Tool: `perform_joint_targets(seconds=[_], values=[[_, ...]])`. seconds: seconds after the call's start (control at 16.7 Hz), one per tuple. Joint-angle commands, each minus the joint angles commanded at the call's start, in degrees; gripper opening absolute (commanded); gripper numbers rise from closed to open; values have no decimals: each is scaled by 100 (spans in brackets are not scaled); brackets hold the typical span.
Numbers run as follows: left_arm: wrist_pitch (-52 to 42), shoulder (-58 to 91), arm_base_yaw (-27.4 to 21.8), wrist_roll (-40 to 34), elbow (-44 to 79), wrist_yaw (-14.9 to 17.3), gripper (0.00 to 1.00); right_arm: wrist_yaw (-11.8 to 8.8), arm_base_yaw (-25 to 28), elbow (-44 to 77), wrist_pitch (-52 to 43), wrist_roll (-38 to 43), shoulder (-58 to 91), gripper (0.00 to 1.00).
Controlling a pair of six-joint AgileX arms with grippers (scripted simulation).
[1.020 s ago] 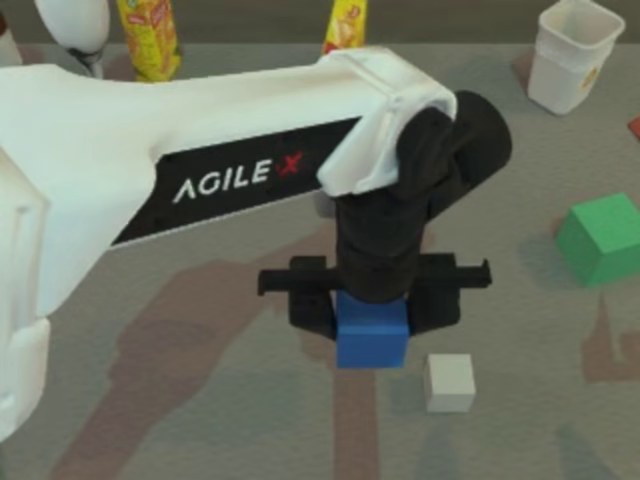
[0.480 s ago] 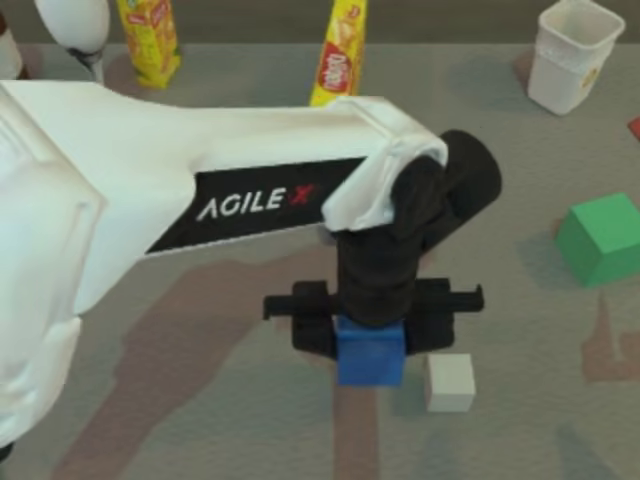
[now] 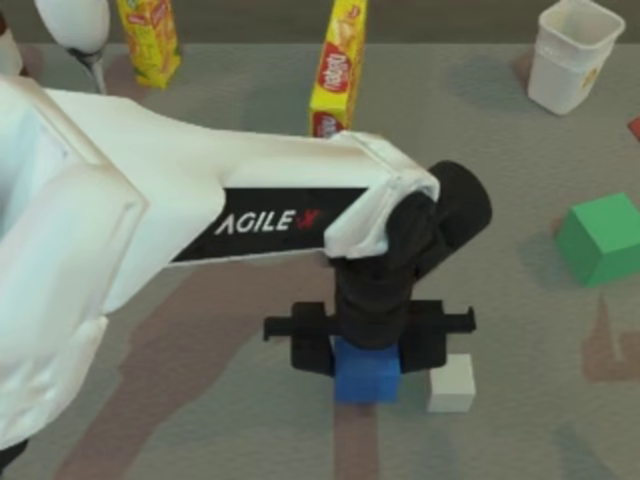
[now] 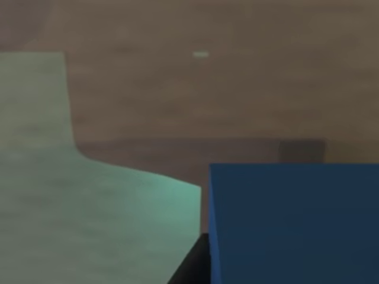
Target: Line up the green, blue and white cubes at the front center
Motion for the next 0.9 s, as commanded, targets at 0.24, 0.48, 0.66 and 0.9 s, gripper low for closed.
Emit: perform_joint_targets(seconds=[0.24,0.48,0.66,0.9], values=[[0,0,0,0,0,0,30,0,0,0,0,0,0,100],[0,0,0,0,0,0,60,0,0,0,0,0,0,100],[0,0,0,0,0,0,83,0,0,0,0,0,0,100],[0,0,0,0,0,0,100,0,0,0,0,0,0,100]])
